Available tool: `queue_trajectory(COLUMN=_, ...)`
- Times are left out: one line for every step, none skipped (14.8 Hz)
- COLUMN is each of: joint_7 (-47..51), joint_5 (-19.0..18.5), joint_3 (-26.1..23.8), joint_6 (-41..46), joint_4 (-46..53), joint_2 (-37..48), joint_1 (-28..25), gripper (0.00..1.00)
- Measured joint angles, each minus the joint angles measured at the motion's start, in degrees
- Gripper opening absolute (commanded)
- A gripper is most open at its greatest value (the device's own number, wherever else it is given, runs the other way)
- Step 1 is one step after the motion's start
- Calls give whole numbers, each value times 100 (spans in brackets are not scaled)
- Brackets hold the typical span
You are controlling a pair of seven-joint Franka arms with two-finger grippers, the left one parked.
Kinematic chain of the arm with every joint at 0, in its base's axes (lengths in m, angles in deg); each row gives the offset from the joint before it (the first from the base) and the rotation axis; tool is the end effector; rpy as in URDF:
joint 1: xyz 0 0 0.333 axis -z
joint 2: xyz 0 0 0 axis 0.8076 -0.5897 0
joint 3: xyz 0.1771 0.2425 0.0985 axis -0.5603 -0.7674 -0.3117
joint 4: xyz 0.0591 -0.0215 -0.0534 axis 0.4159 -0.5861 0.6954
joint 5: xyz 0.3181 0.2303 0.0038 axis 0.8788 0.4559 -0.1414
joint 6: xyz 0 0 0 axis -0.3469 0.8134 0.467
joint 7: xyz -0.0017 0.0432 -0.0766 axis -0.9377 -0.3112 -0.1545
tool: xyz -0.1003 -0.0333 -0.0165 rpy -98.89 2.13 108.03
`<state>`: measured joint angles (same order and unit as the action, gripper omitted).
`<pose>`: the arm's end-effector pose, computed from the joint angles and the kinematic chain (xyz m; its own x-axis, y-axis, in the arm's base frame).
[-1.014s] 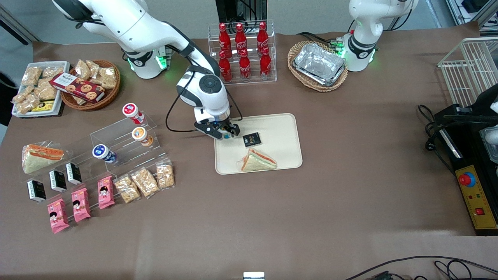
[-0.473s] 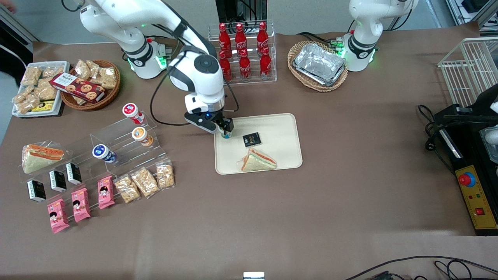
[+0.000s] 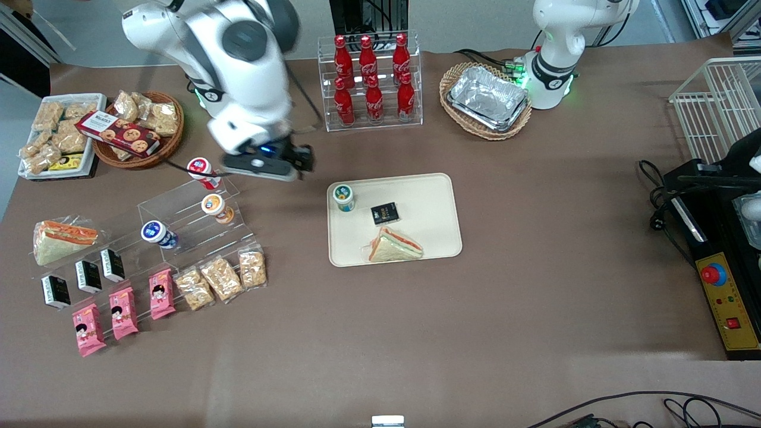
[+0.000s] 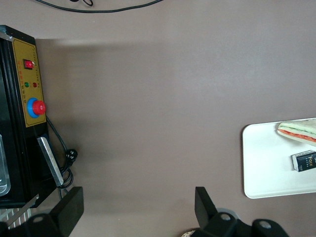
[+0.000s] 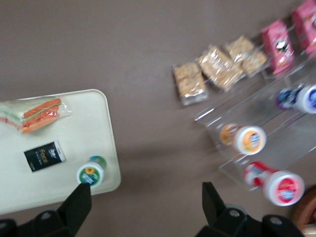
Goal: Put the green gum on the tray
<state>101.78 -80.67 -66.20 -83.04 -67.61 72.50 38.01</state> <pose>0.4621 0.3102 0.5280 0.9938 -0.0884 0.0680 -0.0963 -0.9877 0.1233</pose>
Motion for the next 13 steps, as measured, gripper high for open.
queue_trajectory(joint_7=-631, joint_5=28, joint_3=224, joint_6=284, joint_4=296, joint_2=69, joint_1=11, gripper=100)
queue_trajectory(joint_7=-1237, joint_5=39, joint_3=464, joint_6=471, joint_4=540, joint_2=102, joint_1=19, gripper=100)
queue_trajectory(joint_7=-1795, joint_5=44, joint_3=706, joint_6=571, joint_4=715, joint_2=107, joint_1=27, gripper=100)
queue_trajectory(joint_7=-2326, joint_5=45, joint_3=968, joint_6=606, joint_4=823, joint_2=106, joint_1=36, gripper=100)
queue_trajectory(joint_7=-2772, joint_5=46, joint_3=1219, joint_6=614, joint_4=876, joint_2=106, joint_1=44, gripper=100)
queue_trajectory(joint_7=-3163, joint_5=46, joint_3=1477, joint_6=616, joint_4=901, joint_2=105, joint_1=48, gripper=100)
queue_trajectory(joint_7=-3559, joint_5=47, joint_3=1741, joint_6=616, joint_4=912, joint_2=105, joint_1=52, gripper=100)
queue_trajectory(joint_7=-3945, joint_5=47, joint_3=1989, joint_6=616, joint_4=917, joint_2=105, joint_1=73, gripper=100)
queue_trajectory(joint_7=-4286, joint_5=48, joint_3=2162, joint_6=616, joint_4=919, joint_2=105, joint_1=155, gripper=100)
queue_trajectory(joint_7=-4564, joint_5=57, joint_3=2246, joint_6=616, joint_4=919, joint_2=105, joint_1=324, gripper=100)
queue_trajectory(joint_7=-4759, joint_5=99, joint_3=2274, joint_6=616, joint_4=919, joint_2=104, joint_1=539, gripper=100)
queue_trajectory(joint_7=-4881, joint_5=173, joint_3=2282, joint_6=616, joint_4=922, joint_2=103, joint_1=753, gripper=100)
queue_trajectory(joint_7=-4940, joint_5=260, joint_3=2285, joint_6=615, joint_4=946, joint_2=97, joint_1=958, gripper=100)
